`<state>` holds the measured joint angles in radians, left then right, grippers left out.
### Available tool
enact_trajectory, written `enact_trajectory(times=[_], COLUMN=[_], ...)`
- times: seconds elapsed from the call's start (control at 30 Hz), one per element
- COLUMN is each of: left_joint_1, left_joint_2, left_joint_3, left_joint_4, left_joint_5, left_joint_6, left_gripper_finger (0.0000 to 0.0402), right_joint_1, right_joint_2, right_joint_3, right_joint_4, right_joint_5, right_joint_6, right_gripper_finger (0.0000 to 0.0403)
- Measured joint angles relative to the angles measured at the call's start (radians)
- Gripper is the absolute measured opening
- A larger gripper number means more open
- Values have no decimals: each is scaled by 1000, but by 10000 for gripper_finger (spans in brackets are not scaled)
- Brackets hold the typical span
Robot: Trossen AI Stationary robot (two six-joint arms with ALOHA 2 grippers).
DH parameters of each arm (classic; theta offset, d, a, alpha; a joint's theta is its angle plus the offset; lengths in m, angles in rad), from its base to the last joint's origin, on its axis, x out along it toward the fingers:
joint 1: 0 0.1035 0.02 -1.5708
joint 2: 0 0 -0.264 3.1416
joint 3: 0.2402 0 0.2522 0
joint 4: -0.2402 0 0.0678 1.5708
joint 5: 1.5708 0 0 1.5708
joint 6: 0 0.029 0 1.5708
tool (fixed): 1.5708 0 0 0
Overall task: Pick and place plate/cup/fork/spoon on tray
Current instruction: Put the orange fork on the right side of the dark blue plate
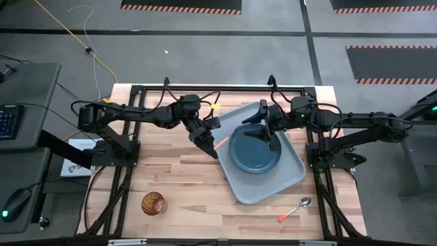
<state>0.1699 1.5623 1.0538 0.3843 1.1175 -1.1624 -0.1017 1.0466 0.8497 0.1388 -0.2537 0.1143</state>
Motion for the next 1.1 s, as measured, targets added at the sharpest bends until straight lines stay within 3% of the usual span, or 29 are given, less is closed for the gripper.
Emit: enact_trajectory(times=[0.5, 0.6, 0.7, 0.93, 1.1], left_joint_1=[-4, 1, 14, 88, 196], left_joint_2=[-3, -3, -3, -3, -4], left_joint_3=[0, 0, 1, 1, 67], left_joint_4=[17, 15, 15, 45, 95], left_joint_5=[-22, -49, -62, -51, -13], left_joint_6=[14, 15, 29, 29, 78], left_gripper_finger=[67, 82, 107, 150, 164], right_joint_1=[-1, -1, 1, -29, -41], right_joint_2=[0, 0, -3, -132, -265], right_joint_3=[0, 0, 0, 0, 2], right_joint_4=[-7, -8, -19, -277, -613], right_joint_5=[21, 17, 9, 25, 25], right_joint_6=[8, 12, 38, 78, 250], right_gripper_finger=[56, 16, 7, 2, 1])
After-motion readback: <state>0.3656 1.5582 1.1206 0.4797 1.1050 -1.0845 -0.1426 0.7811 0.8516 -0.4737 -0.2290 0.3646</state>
